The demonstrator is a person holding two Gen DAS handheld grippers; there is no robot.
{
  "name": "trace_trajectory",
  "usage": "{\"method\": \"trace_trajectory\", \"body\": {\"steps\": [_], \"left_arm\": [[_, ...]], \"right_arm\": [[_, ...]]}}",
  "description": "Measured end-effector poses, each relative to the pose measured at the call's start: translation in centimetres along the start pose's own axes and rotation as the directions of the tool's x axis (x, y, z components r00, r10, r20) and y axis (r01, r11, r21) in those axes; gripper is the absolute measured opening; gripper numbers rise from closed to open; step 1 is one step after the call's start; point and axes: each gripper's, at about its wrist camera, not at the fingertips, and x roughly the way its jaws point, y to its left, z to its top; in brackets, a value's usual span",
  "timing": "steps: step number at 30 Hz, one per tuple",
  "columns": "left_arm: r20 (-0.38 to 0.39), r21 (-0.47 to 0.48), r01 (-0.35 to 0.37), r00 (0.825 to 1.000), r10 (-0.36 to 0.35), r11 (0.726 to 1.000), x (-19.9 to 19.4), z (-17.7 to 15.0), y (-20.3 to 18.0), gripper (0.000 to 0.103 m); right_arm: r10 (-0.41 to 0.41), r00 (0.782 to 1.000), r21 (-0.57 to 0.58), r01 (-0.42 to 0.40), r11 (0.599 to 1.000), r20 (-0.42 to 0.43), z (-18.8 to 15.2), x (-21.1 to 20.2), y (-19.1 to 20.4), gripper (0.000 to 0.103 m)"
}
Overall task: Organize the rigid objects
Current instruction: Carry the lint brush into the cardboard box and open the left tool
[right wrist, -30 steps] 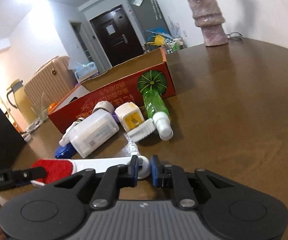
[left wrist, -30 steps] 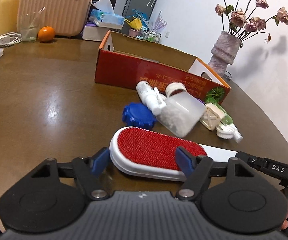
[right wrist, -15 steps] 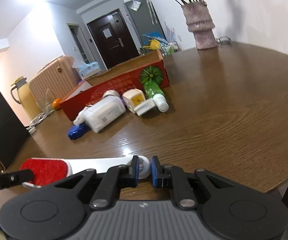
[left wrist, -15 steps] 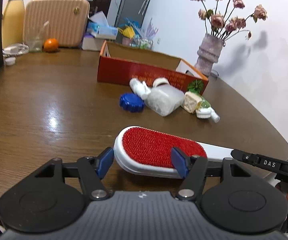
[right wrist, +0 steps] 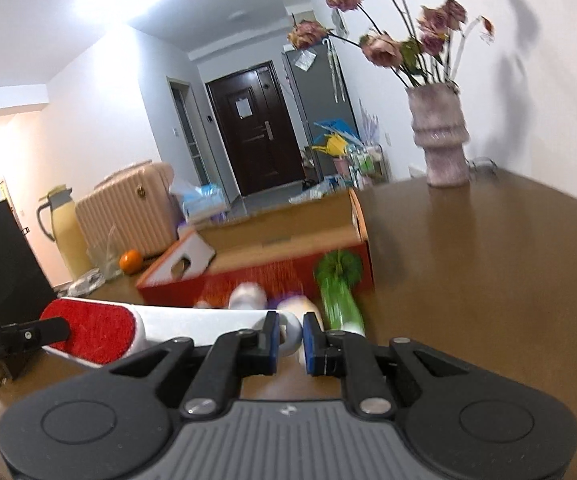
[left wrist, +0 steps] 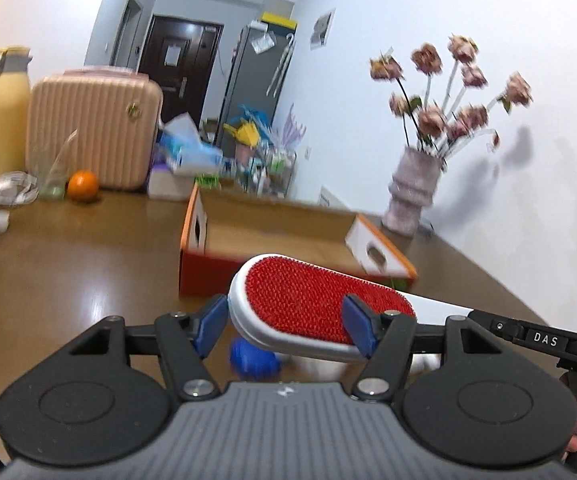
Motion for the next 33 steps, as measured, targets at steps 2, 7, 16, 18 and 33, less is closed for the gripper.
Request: {"method": "trace_trajectory", "body": {"steps": [2,7,16,18,33], "left_arm": [[0.018,0.005,0.0,1.0,0.0,1.0,2.7,2.4,0.4,0.064],[0.006,0.008,-0.007,1.0,0.007,1.0,11.8,8.1,2.2,0.064],[-0.17,0.002,-0.076,0.983,0.075,0.997,28.0,10.8,6.1,0.063],[-0.235,0.024,-0.101,0.966,0.104,0.995,29.7,10.4,6.5,0.066],[-0.217,0.169,-0.165,0.955,0.2,0.972,27.1,11.0,5.0,0.083]], "right_arm": [[0.006,1.0,-0.019,-0.006,1.0,0.012,2.6,2.6,0.0,0.013],[0.024,1.0,-0.019,-0.024,1.0,-0.005,9.4,11.4,-1.2,0.013],[-0.014,0.967,0.014,0.018,1.0,-0.254,15.4,30.8,-4.4,0.013],[-0.034,0.957,0.003,0.036,0.999,-0.288,15.4,33.2,-4.7,0.013],[-0.135,0.952,-0.224,0.074,0.972,-0.273,16.1,32.8,-1.3,0.035]]}}
